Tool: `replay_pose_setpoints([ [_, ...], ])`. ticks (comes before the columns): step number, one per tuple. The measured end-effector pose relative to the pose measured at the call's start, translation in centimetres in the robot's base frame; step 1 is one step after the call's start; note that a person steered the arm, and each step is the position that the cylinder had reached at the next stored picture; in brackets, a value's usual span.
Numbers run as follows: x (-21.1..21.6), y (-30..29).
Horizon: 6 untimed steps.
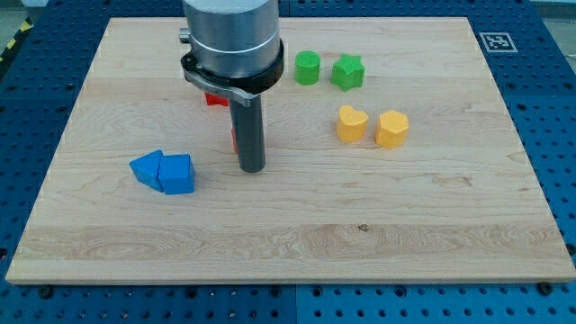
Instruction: Push the red circle below the red star
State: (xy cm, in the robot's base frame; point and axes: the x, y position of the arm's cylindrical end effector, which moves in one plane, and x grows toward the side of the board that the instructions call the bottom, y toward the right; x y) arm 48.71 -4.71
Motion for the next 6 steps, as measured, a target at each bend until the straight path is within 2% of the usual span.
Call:
replay_pose_setpoints([
  [6,-4.8,0.0],
])
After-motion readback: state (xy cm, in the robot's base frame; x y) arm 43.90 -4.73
